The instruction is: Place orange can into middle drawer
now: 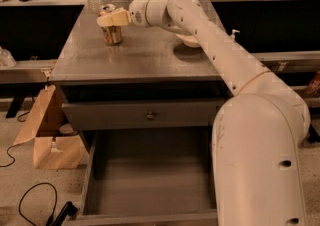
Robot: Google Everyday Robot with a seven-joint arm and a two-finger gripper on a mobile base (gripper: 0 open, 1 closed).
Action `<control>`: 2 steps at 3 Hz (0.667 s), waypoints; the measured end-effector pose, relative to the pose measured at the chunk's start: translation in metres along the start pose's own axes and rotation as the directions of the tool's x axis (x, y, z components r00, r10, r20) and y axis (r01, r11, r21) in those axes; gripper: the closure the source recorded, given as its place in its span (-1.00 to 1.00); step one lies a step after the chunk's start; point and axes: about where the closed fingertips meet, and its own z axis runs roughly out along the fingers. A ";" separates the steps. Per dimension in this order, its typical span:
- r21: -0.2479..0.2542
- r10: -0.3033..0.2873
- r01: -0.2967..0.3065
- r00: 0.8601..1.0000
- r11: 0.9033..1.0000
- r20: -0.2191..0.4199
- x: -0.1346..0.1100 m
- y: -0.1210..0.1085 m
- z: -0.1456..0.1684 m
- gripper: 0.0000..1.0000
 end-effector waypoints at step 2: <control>-0.047 0.077 -0.074 0.995 0.996 0.062 0.017 0.020 0.030 -0.18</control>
Offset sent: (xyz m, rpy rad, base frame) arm -0.0051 0.0420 -0.0228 0.1527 0.0166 0.0553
